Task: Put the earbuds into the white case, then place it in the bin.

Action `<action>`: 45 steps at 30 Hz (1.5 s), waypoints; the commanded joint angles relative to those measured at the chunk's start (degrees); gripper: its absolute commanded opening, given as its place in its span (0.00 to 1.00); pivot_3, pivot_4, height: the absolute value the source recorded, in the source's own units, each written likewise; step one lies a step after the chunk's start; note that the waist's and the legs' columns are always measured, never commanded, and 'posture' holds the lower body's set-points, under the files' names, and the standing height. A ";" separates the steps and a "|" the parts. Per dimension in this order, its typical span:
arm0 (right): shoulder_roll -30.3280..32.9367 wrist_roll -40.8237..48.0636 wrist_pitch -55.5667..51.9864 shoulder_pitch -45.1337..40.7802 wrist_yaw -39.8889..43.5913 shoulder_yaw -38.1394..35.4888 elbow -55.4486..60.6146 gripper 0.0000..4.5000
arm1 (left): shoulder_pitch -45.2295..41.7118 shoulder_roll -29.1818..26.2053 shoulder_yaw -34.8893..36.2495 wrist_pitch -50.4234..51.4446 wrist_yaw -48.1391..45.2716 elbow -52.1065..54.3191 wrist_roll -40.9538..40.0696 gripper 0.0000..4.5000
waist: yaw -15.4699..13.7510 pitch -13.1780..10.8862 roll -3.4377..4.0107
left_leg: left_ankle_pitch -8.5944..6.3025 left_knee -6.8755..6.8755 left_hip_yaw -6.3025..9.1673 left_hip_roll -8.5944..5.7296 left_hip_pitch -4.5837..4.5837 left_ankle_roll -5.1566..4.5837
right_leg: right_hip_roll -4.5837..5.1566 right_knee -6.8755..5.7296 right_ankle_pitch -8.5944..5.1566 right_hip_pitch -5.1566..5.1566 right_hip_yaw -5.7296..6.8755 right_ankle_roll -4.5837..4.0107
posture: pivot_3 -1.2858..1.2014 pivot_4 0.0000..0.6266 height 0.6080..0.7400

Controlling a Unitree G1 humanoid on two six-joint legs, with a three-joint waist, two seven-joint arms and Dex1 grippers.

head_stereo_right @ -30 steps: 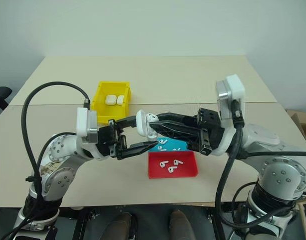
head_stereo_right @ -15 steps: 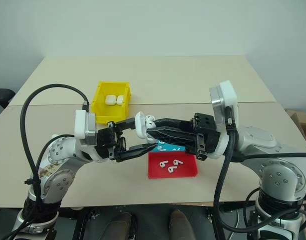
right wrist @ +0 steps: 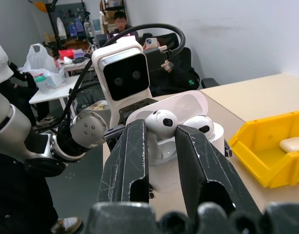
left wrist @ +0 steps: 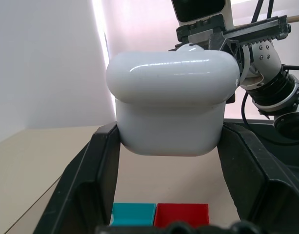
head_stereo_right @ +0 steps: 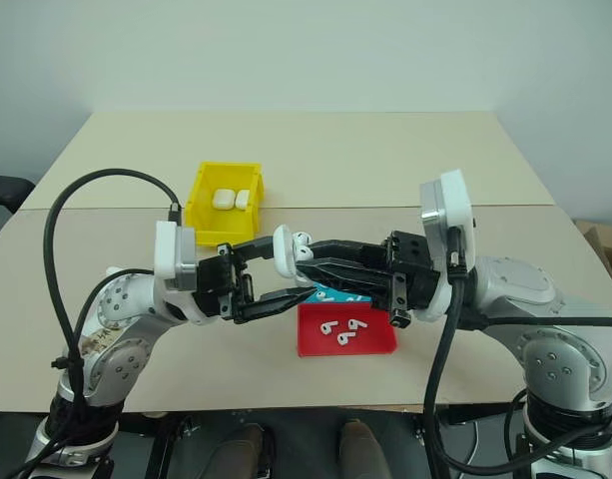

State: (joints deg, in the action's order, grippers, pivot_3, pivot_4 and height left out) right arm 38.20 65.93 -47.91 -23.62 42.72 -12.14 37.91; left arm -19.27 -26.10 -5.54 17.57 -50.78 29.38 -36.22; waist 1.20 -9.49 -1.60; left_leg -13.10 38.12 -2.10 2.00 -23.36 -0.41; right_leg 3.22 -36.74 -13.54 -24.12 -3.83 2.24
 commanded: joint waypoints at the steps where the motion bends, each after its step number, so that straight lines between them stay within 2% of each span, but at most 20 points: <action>1: 1.33 -1.26 1.15 0.61 0.13 1.46 1.31 0.15 | -0.51 1.26 1.04 -2.46 0.00 2.01 -0.90 0.61 | -0.08 0.00 0.00 | 0.00 0.00 0.00 0.00 0.00 0.00 | 0.00 0.00 0.00 0.00 0.00 0.00 | 0.52 0.24 1.00; 2: 1.56 -1.20 1.46 0.69 0.50 1.70 1.33 0.15 | -0.52 1.34 1.06 -2.36 -0.02 2.03 -0.83 0.61 | -0.12 0.00 0.00 | 0.00 0.00 0.00 0.00 0.00 0.00 | 0.00 0.01 0.00 0.00 0.00 0.00 | 0.52 0.24 1.00; 5: 2.26 -1.54 2.27 1.04 0.65 2.08 1.70 0.36 | -0.42 1.62 0.97 -2.23 0.04 2.05 -0.56 0.61 | -0.18 0.00 0.00 | 0.00 0.00 0.00 0.00 -0.01 0.00 | 0.00 0.01 0.00 0.00 0.00 0.00 | 0.52 0.24 1.00; 12: 4.79 -2.20 4.17 2.86 2.57 0.87 1.65 0.36 | 0.10 1.23 1.09 -1.98 -0.04 1.87 0.13 0.61 | -0.24 -0.01 -0.01 | 0.00 0.00 0.00 0.00 -0.01 0.00 | 0.00 0.03 0.00 0.01 0.00 0.00 | 0.52 0.24 1.00; 15: 7.84 -2.51 5.35 3.16 4.91 -2.45 -0.37 0.36 | 0.46 -0.14 0.66 -1.92 -1.10 0.33 1.79 0.61 | -0.34 -0.01 -0.01 | 0.00 0.00 0.00 0.00 -0.01 0.00 | 0.00 0.02 0.00 0.01 0.00 0.00 | 0.52 0.24 1.00; 18: 11.57 -3.17 6.91 0.74 7.81 -5.68 -2.68 0.36 | 0.14 -0.41 -0.87 -2.48 -1.49 -2.24 4.69 0.61 | -0.38 -0.01 -0.01 | 0.00 0.01 -0.02 -0.02 0.01 0.00 | 0.02 0.04 0.00 0.04 0.00 0.00 | 0.52 0.24 1.00; 21: 14.18 -3.51 5.98 -4.73 8.12 -4.46 -4.71 0.36 | -0.79 -0.28 -2.88 -3.60 -2.00 -4.68 8.02 0.61 | -0.21 -0.01 -0.02 | 0.00 0.02 -0.04 0.00 0.03 0.00 | 0.00 0.04 0.00 0.03 -0.02 0.00 | 0.52 0.24 1.00; 24: 15.00 -3.21 3.03 -13.36 6.82 -0.28 -6.98 0.22 | -3.23 -0.20 -5.73 -2.94 -1.09 -6.71 12.08 0.61 | -0.13 -0.02 -0.02 | 0.01 0.02 -0.06 0.01 0.03 -0.02 | -0.03 0.01 0.00 -0.02 -0.07 -0.02 | 0.52 0.24 1.00; 27: 15.30 -7.57 1.93 -18.56 7.42 5.92 -6.89 0.02 | -6.19 1.23 -7.88 -2.02 0.29 -8.18 14.42 0.61 | -0.26 -0.02 -0.02 | 0.01 0.02 -0.04 0.03 0.01 -0.02 | -0.04 0.04 0.00 -0.02 -0.04 -0.02 | 0.52 0.24 1.00; 35: 15.29 -19.00 4.08 -21.80 10.74 15.75 -6.16 0.01 | -9.35 4.01 -10.56 -1.08 1.35 -9.12 17.48 0.61 | -0.45 -0.02 -0.02 | 0.00 0.02 -0.03 -0.04 -0.31 -0.04 | 0.08 0.19 -0.01 -0.16 -0.01 0.06 | 0.52 0.24 1.00; 39: 14.50 -22.60 5.12 -21.48 11.81 17.16 -6.03 0.01 | -10.21 2.95 -11.35 0.77 1.14 -8.61 19.14 0.61 | -0.45 -0.02 -0.02 | 0.00 0.03 -0.01 -0.04 -0.34 -0.04 | 0.08 0.17 0.00 -0.19 0.02 0.06 | 0.52 0.24 1.00; 45: 16.61 -30.69 7.05 -20.38 14.18 21.28 -4.37 0.01 | -9.80 3.95 -10.87 -0.98 1.37 -9.37 19.31 0.61 | -0.44 -0.02 -0.02 | 0.00 0.12 0.01 -0.04 -0.32 -0.04 | 0.08 0.09 0.00 -0.17 0.05 0.06 | 0.52 0.24 1.00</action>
State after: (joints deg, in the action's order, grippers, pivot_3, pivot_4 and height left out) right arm 53.61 37.42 -42.37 -44.11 56.23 9.00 32.38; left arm -28.51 -22.77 -17.05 17.85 -49.93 18.80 -16.67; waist 0.77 -9.51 -1.62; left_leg -13.11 38.25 -2.09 1.95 -23.69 -0.44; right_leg 3.30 -36.66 -13.55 -24.29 -3.78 2.30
